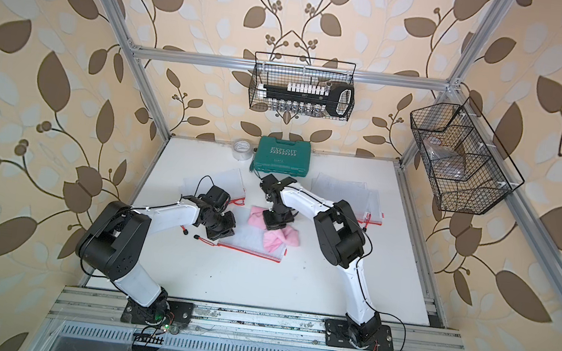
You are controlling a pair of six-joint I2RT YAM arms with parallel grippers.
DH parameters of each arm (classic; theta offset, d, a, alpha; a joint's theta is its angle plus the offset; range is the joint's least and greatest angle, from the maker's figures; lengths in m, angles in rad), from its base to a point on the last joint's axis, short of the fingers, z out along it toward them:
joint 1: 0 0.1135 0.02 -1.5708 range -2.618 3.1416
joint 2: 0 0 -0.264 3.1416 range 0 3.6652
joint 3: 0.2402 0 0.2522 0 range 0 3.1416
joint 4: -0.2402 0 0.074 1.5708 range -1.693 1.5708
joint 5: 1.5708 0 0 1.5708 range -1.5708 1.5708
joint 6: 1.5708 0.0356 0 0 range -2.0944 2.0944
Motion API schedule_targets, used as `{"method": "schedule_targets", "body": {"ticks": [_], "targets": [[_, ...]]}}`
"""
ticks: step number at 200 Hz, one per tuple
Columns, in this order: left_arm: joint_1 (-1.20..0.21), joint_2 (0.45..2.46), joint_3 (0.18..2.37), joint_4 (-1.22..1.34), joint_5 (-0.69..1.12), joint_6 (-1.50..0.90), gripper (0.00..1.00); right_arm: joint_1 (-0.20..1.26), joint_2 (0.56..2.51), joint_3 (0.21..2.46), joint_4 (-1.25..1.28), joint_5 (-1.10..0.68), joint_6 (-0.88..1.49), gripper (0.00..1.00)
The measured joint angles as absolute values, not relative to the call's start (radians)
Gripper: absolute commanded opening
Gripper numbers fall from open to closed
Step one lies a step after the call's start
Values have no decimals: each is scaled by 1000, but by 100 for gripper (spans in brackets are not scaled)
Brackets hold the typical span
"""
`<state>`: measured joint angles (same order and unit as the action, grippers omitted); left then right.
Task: Wipe the document bag
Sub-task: Wipe the dirt from the document bag.
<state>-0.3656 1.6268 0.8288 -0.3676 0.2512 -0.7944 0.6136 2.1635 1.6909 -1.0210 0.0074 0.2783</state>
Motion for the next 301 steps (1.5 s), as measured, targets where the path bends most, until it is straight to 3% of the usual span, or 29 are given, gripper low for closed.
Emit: {"method": "schedule_targets", "body": {"ticks": [25, 71, 110, 131, 157, 178, 230, 301], "targets": [[-366, 1617, 815, -350, 251, -796, 0, 609, 2130, 1717, -1105, 52, 230, 0], [-366, 1613, 815, -350, 248, -802, 0, 791, 2227, 1831, -1000, -342, 276, 0], [-366, 1595, 795, -347, 246, -809, 0, 709, 2272, 1703, -858, -545, 366, 0], [-369, 1583, 781, -345, 246, -812, 0, 626, 2182, 1589, -855, -451, 357, 0], [-373, 1568, 767, -344, 244, -813, 0, 535, 2034, 1460, -942, -170, 326, 0], [-373, 1564, 763, -344, 244, -813, 0, 537, 1976, 1451, -1003, -57, 301, 0], [-372, 1502, 748, -456, 174, -811, 8, 673, 1956, 1452, -1003, -119, 287, 0], [-372, 1510, 764, -523, 119, -788, 11, 556, 1785, 1213, -1009, -32, 299, 0]]}}
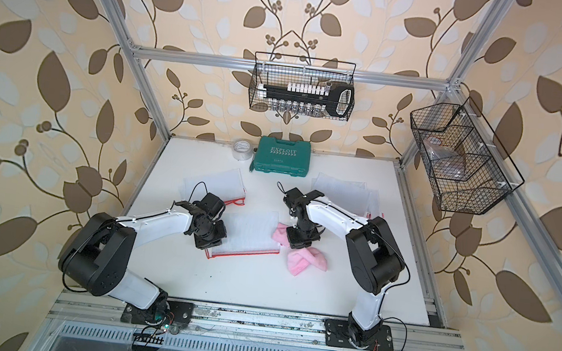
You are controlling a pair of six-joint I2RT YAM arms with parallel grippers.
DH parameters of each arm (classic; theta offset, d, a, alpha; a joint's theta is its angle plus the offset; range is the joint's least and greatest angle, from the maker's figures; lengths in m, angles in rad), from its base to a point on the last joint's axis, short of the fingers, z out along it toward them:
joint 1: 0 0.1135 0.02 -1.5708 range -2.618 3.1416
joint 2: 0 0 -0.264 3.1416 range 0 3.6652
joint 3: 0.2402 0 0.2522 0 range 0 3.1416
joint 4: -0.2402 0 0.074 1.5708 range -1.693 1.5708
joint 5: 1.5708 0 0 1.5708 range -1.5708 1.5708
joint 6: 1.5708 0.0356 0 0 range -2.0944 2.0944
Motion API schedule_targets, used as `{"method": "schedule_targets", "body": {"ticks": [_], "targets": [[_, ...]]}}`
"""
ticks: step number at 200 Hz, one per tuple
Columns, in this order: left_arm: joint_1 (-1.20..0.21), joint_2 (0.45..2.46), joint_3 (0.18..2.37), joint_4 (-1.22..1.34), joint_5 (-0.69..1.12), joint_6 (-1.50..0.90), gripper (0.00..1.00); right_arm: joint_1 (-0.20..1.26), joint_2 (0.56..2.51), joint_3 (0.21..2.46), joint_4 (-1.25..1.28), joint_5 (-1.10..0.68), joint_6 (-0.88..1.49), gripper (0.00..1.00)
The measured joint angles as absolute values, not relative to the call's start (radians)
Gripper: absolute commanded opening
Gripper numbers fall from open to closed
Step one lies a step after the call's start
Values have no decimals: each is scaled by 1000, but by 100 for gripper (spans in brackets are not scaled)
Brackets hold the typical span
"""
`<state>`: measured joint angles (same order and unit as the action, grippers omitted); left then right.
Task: Wipe the document bag
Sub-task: Wipe the dirt from the document bag, then place the cleaning item at the center of the board.
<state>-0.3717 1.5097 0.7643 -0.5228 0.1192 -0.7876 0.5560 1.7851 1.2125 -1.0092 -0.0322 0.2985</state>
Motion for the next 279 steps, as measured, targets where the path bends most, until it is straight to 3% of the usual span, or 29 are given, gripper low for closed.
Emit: {"method": "schedule_targets", "body": {"ticks": [3, 7, 13, 26, 30, 109, 151, 178, 217, 279], "targets": [[-372, 1510, 765, -523, 120, -788, 11, 550, 1776, 1198, -1010, -23, 298, 0], [-372, 1510, 765, -522, 120, -788, 12, 540, 1766, 1179, -1015, -12, 299, 11], [-372, 1509, 765, -522, 120, -788, 12, 531, 1756, 1152, -1021, -2, 302, 40], [-372, 1506, 765, -521, 119, -787, 14, 526, 1754, 1121, -1036, 3, 300, 94], [-372, 1504, 765, -522, 118, -787, 15, 527, 1754, 1117, -1040, 0, 299, 98], [-372, 1314, 838, -575, 102, -776, 19, 548, 1457, 1229, -1193, -57, 306, 98], [-372, 1306, 878, -563, 136, -765, 19, 511, 1425, 1131, -1168, -104, 329, 98], [-372, 1309, 878, -539, 185, -764, 21, 456, 1396, 1080, -1207, 16, 370, 98], [-446, 1361, 922, -453, 273, -757, 32, 469, 1369, 1155, -1147, -37, 414, 98], [-619, 1617, 1003, -93, 524, -748, 41, 459, 1526, 1073, -928, -169, 468, 98]]}}
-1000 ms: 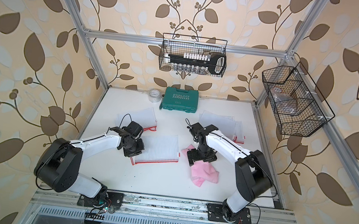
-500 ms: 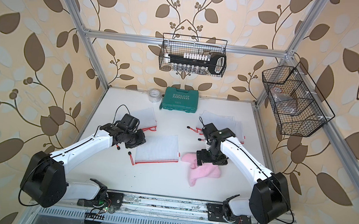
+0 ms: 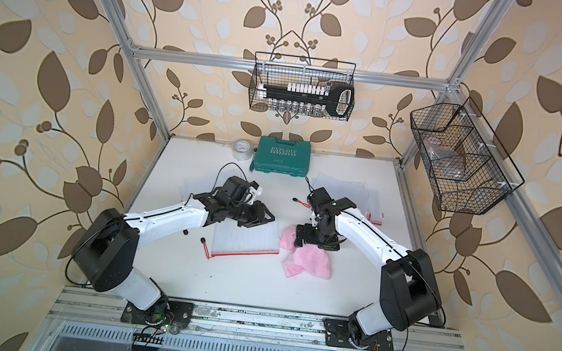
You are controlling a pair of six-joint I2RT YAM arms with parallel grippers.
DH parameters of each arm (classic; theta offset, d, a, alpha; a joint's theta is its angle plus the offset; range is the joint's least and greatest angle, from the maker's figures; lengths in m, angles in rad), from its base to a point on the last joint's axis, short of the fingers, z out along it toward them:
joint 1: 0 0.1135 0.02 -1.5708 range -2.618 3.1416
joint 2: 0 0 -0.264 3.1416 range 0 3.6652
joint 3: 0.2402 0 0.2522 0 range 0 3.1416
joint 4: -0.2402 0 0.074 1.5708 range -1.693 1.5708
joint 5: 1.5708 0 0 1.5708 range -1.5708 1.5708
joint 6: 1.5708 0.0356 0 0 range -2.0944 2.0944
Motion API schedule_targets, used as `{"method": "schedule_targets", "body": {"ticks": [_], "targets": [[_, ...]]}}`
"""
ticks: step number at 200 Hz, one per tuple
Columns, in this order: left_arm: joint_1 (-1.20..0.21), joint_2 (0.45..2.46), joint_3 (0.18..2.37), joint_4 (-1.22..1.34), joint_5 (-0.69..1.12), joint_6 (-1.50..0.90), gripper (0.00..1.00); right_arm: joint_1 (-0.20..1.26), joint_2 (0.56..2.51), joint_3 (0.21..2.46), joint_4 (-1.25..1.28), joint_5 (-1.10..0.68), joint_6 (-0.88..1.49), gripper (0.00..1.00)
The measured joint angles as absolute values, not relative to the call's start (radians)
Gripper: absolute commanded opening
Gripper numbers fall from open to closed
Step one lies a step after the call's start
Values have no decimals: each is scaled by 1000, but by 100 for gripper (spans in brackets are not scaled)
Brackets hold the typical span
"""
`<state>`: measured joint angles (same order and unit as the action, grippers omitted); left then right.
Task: Wipe the document bag
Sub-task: Place the cleaning item at the center of the board.
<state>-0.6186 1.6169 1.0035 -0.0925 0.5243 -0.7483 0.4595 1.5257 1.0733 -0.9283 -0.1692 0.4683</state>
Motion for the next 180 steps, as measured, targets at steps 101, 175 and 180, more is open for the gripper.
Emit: {"method": "schedule_targets", "body": {"ticks": [101, 175, 180], "targets": [[-781, 2097, 1424, -119, 739, -633, 20, 403, 1457, 1067, -963, -198, 485, 98], [-826, 2172, 1463, -356, 688, -500, 20, 358, 1288, 1400, -1174, -89, 444, 98], [-826, 2167, 1461, -368, 679, -495, 21, 358, 1288, 1399, -1183, -84, 444, 98]]}}
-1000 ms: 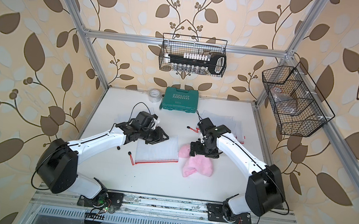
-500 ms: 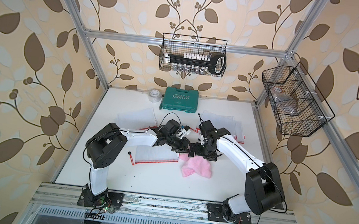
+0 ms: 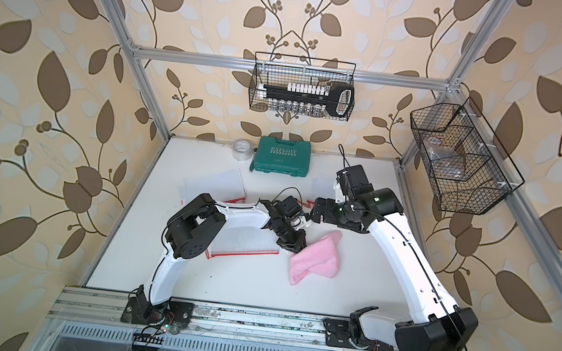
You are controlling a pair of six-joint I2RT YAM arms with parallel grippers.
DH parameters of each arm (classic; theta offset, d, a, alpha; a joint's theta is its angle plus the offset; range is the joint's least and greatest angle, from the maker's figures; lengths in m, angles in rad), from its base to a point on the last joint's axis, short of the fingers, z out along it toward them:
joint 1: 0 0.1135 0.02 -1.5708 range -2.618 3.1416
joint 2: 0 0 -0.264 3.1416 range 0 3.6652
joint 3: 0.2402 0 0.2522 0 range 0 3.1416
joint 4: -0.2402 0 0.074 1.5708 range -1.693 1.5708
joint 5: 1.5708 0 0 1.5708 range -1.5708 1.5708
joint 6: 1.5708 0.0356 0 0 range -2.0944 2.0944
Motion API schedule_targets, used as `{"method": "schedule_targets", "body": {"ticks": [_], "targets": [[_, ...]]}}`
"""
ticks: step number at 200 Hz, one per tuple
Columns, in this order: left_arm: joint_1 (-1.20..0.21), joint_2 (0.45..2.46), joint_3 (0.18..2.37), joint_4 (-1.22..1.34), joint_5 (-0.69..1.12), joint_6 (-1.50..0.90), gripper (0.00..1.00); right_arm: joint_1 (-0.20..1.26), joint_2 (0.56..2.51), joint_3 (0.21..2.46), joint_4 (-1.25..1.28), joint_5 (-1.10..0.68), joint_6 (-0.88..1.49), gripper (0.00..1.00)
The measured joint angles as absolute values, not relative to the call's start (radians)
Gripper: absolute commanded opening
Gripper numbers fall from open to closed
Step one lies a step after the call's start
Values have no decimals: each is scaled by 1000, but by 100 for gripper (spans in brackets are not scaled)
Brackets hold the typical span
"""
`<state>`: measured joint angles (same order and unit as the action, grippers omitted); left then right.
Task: Wipe the document bag
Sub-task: Place the cleaning item at the center of the board, then pick up the document bag from the center of the board.
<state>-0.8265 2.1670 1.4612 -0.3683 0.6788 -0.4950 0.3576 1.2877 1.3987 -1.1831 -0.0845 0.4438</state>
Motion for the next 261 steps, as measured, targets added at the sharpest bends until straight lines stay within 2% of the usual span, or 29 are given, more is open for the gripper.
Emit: {"method": "schedule_targets", "body": {"ticks": [10, 26, 40, 67, 93, 117, 142, 163, 187, 223, 261], "targets": [[-828, 2155, 1459, -389, 664, -488, 26, 358, 1289, 1385, -1183, -80, 444, 98], [-831, 2113, 1421, -390, 622, -486, 37, 358, 1298, 1356, -1171, -93, 447, 91], [-830, 2043, 1359, -407, 566, -488, 42, 358, 1326, 1346, -1143, -117, 450, 79], [-794, 1925, 1311, -455, 493, -492, 44, 360, 1413, 1343, -1036, -187, 460, 56], [-756, 1858, 1315, -437, 473, -493, 45, 402, 1534, 1344, -953, -221, 457, 52], [-735, 1835, 1308, -413, 457, -503, 44, 444, 1636, 1340, -878, -281, 466, 36], [-675, 1761, 1191, -395, 426, -554, 41, 489, 1717, 1333, -806, -328, 477, 39], [-548, 1684, 1095, -432, 380, -578, 41, 517, 1796, 1337, -757, -370, 484, 54], [-411, 1635, 1035, -476, 313, -579, 42, 524, 1908, 1369, -730, -390, 472, 61], [-388, 1630, 947, -478, 279, -580, 42, 524, 2057, 1433, -688, -423, 473, 62], [-394, 1669, 927, -460, 274, -598, 41, 538, 2098, 1481, -661, -452, 483, 63]]}}
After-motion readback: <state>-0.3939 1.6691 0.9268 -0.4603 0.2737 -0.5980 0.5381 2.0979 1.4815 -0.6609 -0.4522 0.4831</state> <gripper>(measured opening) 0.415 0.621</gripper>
